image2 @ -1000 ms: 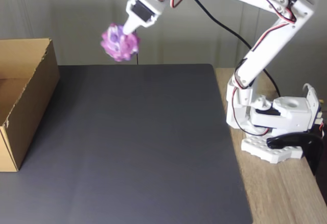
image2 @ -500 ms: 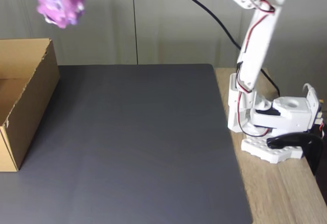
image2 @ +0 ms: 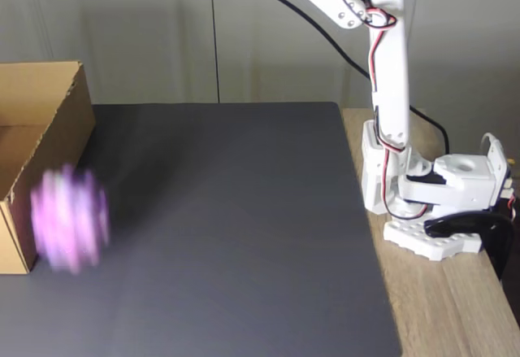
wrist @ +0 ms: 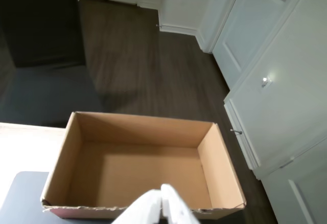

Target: Grasp a ball and put it in the box.

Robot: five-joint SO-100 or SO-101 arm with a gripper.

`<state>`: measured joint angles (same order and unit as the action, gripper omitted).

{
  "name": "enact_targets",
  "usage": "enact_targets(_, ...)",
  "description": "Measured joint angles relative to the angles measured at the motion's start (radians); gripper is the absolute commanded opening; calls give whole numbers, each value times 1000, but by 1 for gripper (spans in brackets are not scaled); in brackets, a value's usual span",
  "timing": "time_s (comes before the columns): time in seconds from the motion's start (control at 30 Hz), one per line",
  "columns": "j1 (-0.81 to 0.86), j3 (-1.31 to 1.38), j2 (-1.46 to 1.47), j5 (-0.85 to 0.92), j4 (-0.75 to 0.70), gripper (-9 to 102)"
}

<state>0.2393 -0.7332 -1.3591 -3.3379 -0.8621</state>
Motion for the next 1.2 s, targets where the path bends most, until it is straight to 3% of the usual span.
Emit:
enact_targets(0.2,-20,2,6,-3,-40,0)
enact_targets(0.5,-106,-20,-35,-41,-305,0)
enact_targets(0.97,-107,-181,-166,-46,-321,0)
enact_targets(1.2,-74,-552,-374,-74,-249,0)
